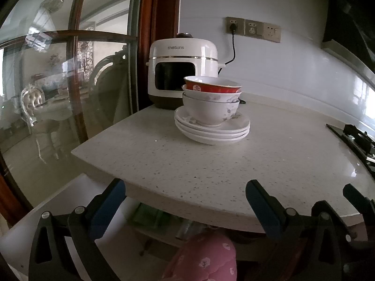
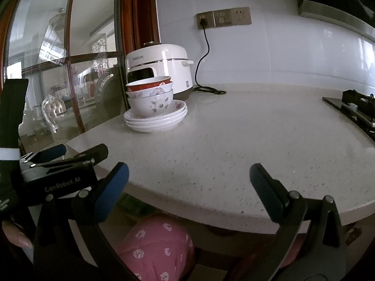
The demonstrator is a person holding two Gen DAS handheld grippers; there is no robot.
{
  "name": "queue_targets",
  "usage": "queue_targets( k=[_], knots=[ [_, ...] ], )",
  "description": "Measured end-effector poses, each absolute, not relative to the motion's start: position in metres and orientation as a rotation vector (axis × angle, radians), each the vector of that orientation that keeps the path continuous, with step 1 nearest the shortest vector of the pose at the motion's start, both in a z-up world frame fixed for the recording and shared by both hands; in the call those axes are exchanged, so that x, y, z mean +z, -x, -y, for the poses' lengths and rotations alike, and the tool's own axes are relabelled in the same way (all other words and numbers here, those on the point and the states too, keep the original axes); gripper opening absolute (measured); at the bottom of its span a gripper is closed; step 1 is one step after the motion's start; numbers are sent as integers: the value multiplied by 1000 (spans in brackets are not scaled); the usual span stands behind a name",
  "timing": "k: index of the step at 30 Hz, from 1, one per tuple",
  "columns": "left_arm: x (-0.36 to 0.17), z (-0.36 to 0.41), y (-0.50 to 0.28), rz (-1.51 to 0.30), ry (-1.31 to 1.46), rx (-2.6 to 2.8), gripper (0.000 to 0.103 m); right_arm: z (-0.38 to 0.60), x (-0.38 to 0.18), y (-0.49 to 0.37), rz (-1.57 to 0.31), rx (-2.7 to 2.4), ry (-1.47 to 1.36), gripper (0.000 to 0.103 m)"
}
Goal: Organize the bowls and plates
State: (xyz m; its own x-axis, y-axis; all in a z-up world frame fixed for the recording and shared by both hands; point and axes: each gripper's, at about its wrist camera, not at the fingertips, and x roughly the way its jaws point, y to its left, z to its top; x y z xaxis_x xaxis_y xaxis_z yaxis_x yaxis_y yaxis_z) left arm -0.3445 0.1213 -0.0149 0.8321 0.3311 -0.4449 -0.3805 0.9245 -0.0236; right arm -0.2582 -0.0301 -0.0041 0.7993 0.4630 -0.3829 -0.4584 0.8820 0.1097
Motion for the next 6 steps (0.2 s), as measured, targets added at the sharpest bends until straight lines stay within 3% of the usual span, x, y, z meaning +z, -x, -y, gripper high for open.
queue_targets(
  k=[6],
  knots=[
    [-16,-121,345,-453,126,384,103,30,-5,258,-418,499,-11,103]
  ],
)
